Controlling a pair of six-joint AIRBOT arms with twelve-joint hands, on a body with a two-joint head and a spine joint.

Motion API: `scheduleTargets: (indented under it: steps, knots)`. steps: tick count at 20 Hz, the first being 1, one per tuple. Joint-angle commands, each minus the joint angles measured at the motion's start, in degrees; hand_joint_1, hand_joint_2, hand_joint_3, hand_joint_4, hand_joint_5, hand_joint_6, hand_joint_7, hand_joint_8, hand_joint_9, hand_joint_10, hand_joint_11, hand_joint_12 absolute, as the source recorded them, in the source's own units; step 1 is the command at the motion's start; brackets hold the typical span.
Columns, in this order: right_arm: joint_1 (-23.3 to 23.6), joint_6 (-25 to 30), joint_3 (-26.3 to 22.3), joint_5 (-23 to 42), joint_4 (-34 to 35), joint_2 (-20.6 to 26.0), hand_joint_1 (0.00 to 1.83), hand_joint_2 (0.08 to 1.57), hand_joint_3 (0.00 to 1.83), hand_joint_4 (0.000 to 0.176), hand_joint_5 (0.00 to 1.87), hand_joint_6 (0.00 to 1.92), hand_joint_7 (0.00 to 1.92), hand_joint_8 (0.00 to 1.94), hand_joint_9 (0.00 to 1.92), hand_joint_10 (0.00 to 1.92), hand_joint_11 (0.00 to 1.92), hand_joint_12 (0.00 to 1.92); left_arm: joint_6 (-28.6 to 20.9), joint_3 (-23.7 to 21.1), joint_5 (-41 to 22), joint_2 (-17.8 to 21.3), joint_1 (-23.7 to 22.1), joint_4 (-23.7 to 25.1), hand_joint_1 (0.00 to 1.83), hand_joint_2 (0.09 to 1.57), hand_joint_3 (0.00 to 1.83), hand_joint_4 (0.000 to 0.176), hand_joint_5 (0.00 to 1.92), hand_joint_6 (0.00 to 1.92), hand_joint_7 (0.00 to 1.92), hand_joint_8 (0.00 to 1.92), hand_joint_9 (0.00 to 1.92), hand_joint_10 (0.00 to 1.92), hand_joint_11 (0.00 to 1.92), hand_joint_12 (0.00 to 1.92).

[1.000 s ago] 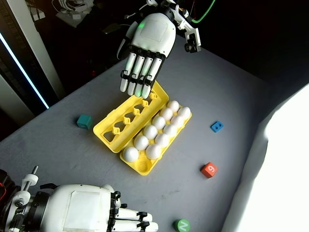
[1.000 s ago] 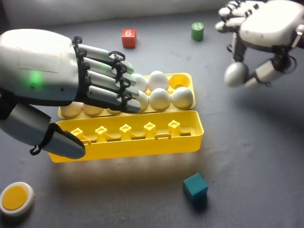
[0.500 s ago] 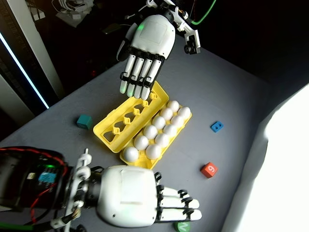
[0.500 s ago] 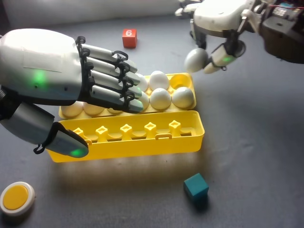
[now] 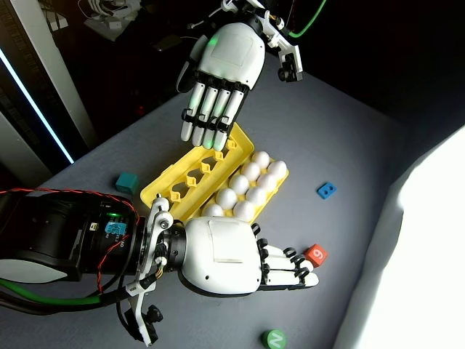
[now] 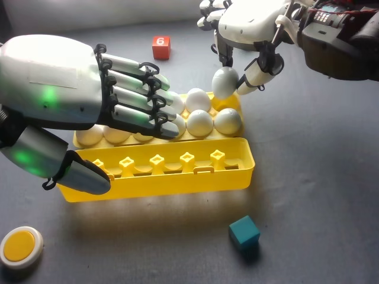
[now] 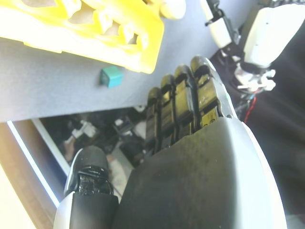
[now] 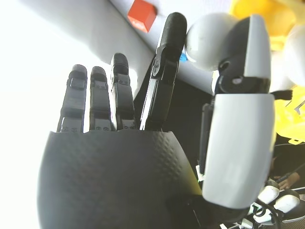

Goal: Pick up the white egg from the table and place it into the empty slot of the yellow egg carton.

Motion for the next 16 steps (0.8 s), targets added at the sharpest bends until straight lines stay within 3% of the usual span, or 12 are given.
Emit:
scheduleTargets:
  steps: [1,2,3,4,7,10,13,15,16]
  knots:
    - [0.43,-0.12,-0.14,5.86,0.25,0.38,1.05,0.85,0.00,0.070,1.16,0.01,0.28,0.01,0.06,0.01,0.00,0.00,0.03,0.09,-0.65,-0.13,-0.34,-4.19,0.00,1.28,0.00,0.000,0.21,0.00,0.22,0.01,0.16,0.01,0.00,0.31]
    - [0.32,-0.12,-0.24,5.57,0.25,0.42,1.05,0.85,0.00,0.066,1.12,0.00,0.29,0.01,0.05,0.00,0.00,0.00,0.03,0.09,-0.65,-0.13,-0.32,-4.19,0.00,1.28,0.00,0.000,0.21,0.00,0.22,0.00,0.17,0.00,0.00,0.33]
    - [0.28,-0.12,-0.39,5.42,0.25,0.47,1.02,0.87,0.00,0.087,1.08,0.00,0.29,0.01,0.03,0.00,0.00,0.00,0.03,0.09,-0.65,-0.13,-0.31,-4.19,0.00,1.28,0.00,0.000,0.22,0.00,0.22,0.00,0.17,0.00,0.00,0.33]
    - [0.26,-0.12,-0.60,5.30,0.25,0.51,0.99,0.85,0.00,0.125,1.05,0.00,0.29,0.01,0.02,0.00,0.00,0.00,0.03,0.10,-0.65,-0.13,-0.29,-4.19,0.00,1.28,0.00,0.000,0.21,0.00,0.20,0.00,0.15,0.00,0.00,0.31]
    - [0.15,-0.13,-1.17,5.16,0.25,0.55,0.95,0.80,0.00,0.144,1.00,0.00,0.18,0.00,0.03,0.00,0.00,0.00,0.03,0.10,-0.65,-0.13,-0.28,-4.19,0.00,1.29,0.00,0.000,0.21,0.00,0.21,0.00,0.16,0.00,0.00,0.32]
    - [0.16,-0.15,-1.29,5.14,0.25,0.55,0.83,0.81,0.00,0.174,0.92,0.00,0.21,0.01,0.01,0.00,0.00,0.00,0.03,0.15,-0.65,-0.13,-0.26,-4.19,0.00,1.28,0.00,0.000,0.21,0.00,0.21,0.00,0.16,0.00,0.00,0.33]
    - [0.24,-0.27,-1.30,5.13,0.24,0.59,0.67,0.84,0.00,0.176,0.82,0.00,0.21,0.01,0.00,0.00,0.00,0.00,0.03,0.16,-0.65,-0.13,-0.25,-4.19,0.00,1.29,0.00,0.000,0.19,0.00,0.19,0.00,0.14,0.00,0.00,0.30]
    - [0.36,-0.27,-1.31,5.04,0.24,0.64,0.70,0.82,0.00,0.167,0.81,0.00,0.21,0.00,0.00,0.00,0.00,0.00,0.03,0.16,-0.65,-0.13,-0.25,-4.19,0.00,1.28,0.00,0.000,0.20,0.00,0.19,0.00,0.15,0.00,0.00,0.33]
    - [0.43,-0.27,-1.36,4.99,0.24,0.68,0.68,0.81,0.00,0.174,0.77,0.00,0.21,0.00,0.01,0.00,0.00,0.00,0.03,0.16,-0.65,-0.13,-0.25,-4.19,0.00,1.29,0.00,0.000,0.20,0.00,0.19,0.00,0.15,0.00,0.00,0.33]
